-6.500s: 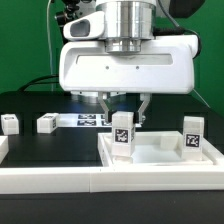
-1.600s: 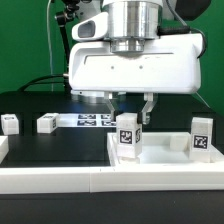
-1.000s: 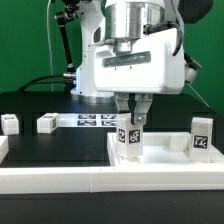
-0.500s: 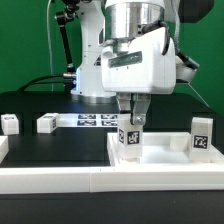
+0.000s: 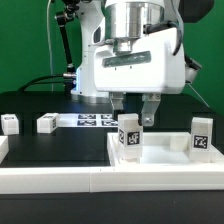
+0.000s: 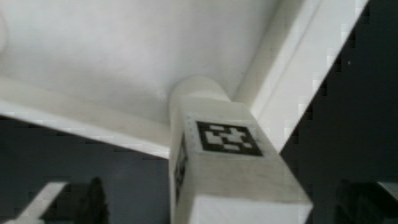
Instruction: Assemble square table
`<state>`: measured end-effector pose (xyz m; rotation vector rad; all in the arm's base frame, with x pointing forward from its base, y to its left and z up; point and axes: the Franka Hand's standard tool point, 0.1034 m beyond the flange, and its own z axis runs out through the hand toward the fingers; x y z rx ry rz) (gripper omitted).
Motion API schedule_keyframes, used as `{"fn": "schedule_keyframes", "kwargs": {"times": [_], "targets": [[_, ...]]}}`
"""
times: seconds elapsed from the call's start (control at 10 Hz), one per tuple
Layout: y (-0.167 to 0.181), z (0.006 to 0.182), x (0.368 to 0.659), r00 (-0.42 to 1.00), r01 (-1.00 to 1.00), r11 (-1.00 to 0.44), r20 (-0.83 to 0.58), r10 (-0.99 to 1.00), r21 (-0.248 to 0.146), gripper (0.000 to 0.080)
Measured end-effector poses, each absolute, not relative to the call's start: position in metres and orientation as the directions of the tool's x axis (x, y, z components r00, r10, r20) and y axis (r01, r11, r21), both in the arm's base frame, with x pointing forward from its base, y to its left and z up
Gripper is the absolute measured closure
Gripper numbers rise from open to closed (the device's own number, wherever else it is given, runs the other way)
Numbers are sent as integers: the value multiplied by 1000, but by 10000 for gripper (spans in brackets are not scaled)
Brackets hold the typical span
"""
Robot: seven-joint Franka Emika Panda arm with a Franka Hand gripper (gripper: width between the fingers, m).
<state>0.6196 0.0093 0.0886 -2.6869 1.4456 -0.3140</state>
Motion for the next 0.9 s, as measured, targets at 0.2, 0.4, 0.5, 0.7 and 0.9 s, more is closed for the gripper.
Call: {"fn": "schedule_keyframes", "kwargs": {"times": [0.2, 0.4, 0.5, 0.7, 0.9], "targets": [[21, 90, 622, 662, -719, -683, 175, -729, -128, 150], [18, 90, 622, 744, -633, -767, 192, -640, -105, 150], [18, 90, 622, 803, -556, -827, 202, -561, -82, 150], [18, 90, 622, 874, -436, -898, 212, -437, -52, 150], [15, 90, 622, 917, -337, -941, 217, -335, -27, 150]]}}
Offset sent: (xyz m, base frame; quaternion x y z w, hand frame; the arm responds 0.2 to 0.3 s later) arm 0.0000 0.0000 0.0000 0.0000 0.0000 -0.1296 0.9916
